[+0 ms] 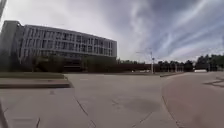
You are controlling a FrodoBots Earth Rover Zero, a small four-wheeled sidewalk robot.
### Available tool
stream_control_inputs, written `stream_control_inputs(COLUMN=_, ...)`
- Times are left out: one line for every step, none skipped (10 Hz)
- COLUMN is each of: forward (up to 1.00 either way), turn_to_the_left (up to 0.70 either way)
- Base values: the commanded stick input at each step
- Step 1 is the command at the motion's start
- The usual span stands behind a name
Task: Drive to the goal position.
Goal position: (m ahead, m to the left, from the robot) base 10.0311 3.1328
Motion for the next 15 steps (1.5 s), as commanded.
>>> stream_control_inputs(forward=1.00, turn_to_the_left=0.00)
stream_control_inputs(forward=1.00, turn_to_the_left=0.00)
stream_control_inputs(forward=1.00, turn_to_the_left=0.04)
stream_control_inputs(forward=1.00, turn_to_the_left=0.14)
stream_control_inputs(forward=1.00, turn_to_the_left=0.19)
stream_control_inputs(forward=1.00, turn_to_the_left=0.00)
stream_control_inputs(forward=1.00, turn_to_the_left=0.00)
stream_control_inputs(forward=1.00, turn_to_the_left=0.00)
stream_control_inputs(forward=1.00, turn_to_the_left=0.06)
stream_control_inputs(forward=1.00, turn_to_the_left=0.18)
stream_control_inputs(forward=1.00, turn_to_the_left=0.20)
stream_control_inputs(forward=1.00, turn_to_the_left=0.15)
stream_control_inputs(forward=1.00, turn_to_the_left=0.03)
stream_control_inputs(forward=1.00, turn_to_the_left=0.00)
stream_control_inputs(forward=1.00, turn_to_the_left=0.00)
